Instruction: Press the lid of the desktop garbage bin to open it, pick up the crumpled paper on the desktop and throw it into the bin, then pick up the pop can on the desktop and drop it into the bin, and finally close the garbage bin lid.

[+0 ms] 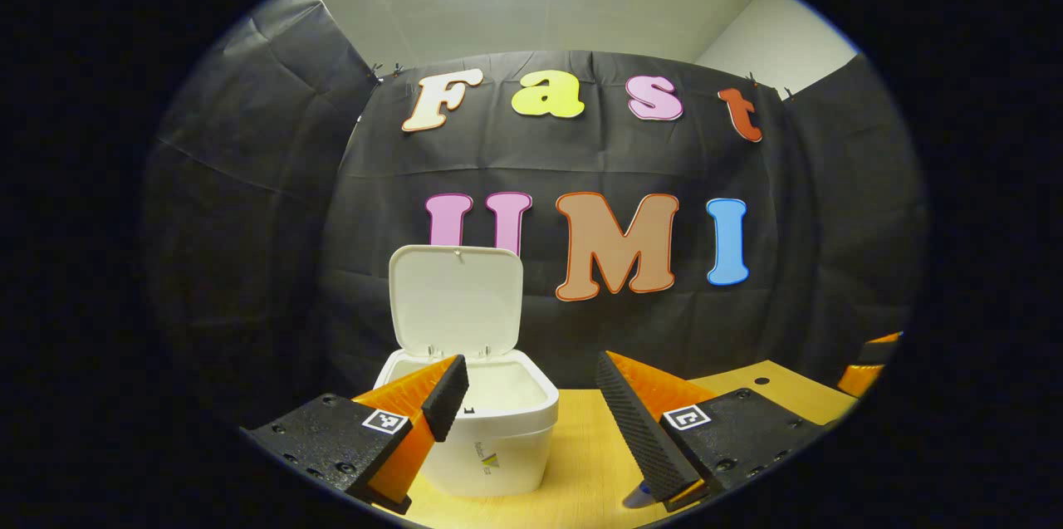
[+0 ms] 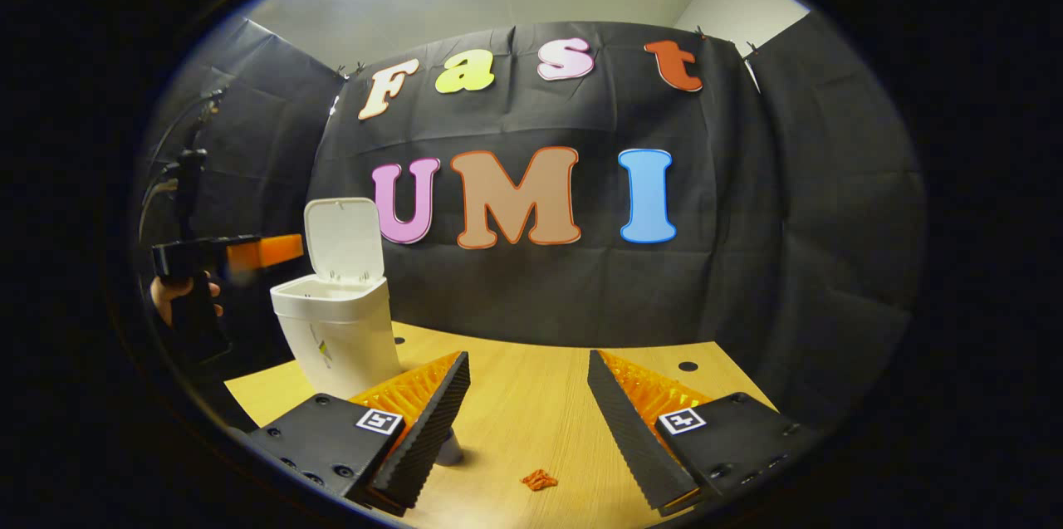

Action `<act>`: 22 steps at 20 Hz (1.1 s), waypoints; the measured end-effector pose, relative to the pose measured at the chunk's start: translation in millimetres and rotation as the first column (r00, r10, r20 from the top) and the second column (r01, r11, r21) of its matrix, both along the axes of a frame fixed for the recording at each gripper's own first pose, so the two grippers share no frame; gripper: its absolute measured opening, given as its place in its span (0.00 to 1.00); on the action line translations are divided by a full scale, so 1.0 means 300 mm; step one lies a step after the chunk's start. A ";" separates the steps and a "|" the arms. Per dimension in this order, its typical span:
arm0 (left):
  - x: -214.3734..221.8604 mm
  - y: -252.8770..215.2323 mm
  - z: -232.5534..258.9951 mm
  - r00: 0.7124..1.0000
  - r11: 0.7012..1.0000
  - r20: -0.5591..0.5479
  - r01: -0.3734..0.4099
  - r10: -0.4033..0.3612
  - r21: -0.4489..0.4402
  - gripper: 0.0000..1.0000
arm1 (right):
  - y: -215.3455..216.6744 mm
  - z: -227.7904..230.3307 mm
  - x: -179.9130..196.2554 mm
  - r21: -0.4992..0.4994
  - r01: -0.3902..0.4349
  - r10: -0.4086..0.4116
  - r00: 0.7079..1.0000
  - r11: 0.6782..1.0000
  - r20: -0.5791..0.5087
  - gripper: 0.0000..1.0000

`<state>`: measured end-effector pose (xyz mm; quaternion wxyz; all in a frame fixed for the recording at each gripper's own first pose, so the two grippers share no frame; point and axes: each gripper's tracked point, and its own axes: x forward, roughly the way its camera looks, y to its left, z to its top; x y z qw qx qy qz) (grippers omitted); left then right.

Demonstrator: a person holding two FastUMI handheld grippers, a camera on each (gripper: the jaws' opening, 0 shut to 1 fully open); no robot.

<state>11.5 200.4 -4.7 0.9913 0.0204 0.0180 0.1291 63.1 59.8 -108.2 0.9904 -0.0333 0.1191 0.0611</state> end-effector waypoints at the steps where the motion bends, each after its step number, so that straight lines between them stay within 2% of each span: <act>1: -0.021 -0.015 -0.002 1.000 1.000 0.002 0.004 -0.004 -0.006 0.98 | 0.002 -0.039 0.006 -0.005 -0.003 0.003 1.000 1.000 -0.026 0.96; 2: -0.041 -0.029 -0.010 1.000 1.000 -0.002 0.006 -0.006 -0.008 0.95 | 0.005 -0.082 0.014 -0.005 -0.008 0.008 0.999 1.000 -0.053 0.96; 4: -0.076 -0.048 -0.031 1.000 1.000 -0.019 0.011 -0.011 -0.005 0.98 | 0.001 -0.179 0.029 -0.016 -0.008 0.006 0.994 1.000 -0.108 0.96; 5: -0.091 -0.061 -0.035 1.000 1.000 -0.026 0.016 -0.016 0.000 0.95 | -0.004 -0.225 0.036 -0.026 -0.003 0.000 0.991 1.000 -0.137 0.96; 7: -0.118 -0.071 -0.043 0.999 1.000 -0.039 0.018 -0.018 0.008 0.95 | -0.012 -0.324 0.048 -0.047 0.002 -0.011 0.982 0.999 -0.190 0.96; 8: -0.128 -0.079 -0.050 0.999 1.000 -0.046 0.020 -0.020 0.006 0.98 | -0.019 -0.373 0.054 -0.061 0.003 -0.017 0.976 0.998 -0.216 0.96; 9: -0.140 -0.085 -0.052 0.998 1.000 -0.052 0.019 -0.018 0.005 0.95 | -0.030 -0.420 0.060 -0.077 0.004 -0.023 0.970 0.997 -0.243 0.96; 11: -0.162 -0.092 -0.059 0.998 1.000 -0.066 0.012 -0.012 0.010 0.95 | -0.049 -0.522 0.072 -0.110 0.006 -0.039 0.952 0.994 -0.304 0.95; 12: -0.174 -0.091 -0.059 0.998 1.000 -0.070 0.008 -0.007 0.013 0.98 | -0.060 -0.579 0.073 -0.121 0.005 -0.046 0.940 0.993 -0.338 0.95; 14: -0.193 -0.094 -0.059 0.997 1.000 -0.075 0.003 -0.002 0.014 0.95 | -0.068 -0.677 0.069 -0.129 0.000 -0.053 0.912 0.992 -0.407 0.96; 17: -0.227 -0.077 -0.056 0.996 0.999 -0.089 -0.022 0.025 0.034 0.95 | -0.070 -0.786 0.073 -0.135 -0.008 -0.058 0.877 0.991 -0.478 0.85; 19: -0.253 -0.065 -0.056 0.994 0.998 -0.097 -0.037 0.042 0.048 0.95 | -0.081 -0.847 0.075 -0.157 -0.002 -0.079 0.858 0.988 -0.507 0.85; 21: -0.281 -0.055 -0.059 0.992 0.997 -0.108 -0.052 0.058 0.059 0.95 | -0.075 -0.894 0.077 -0.159 -0.014 -0.075 0.838 0.987 -0.540 0.77; 22: -0.292 -0.047 -0.060 0.992 0.996 -0.112 -0.058 0.065 0.063 0.98 | -0.070 -0.922 0.071 -0.156 -0.022 -0.070 0.826 0.988 -0.559 0.75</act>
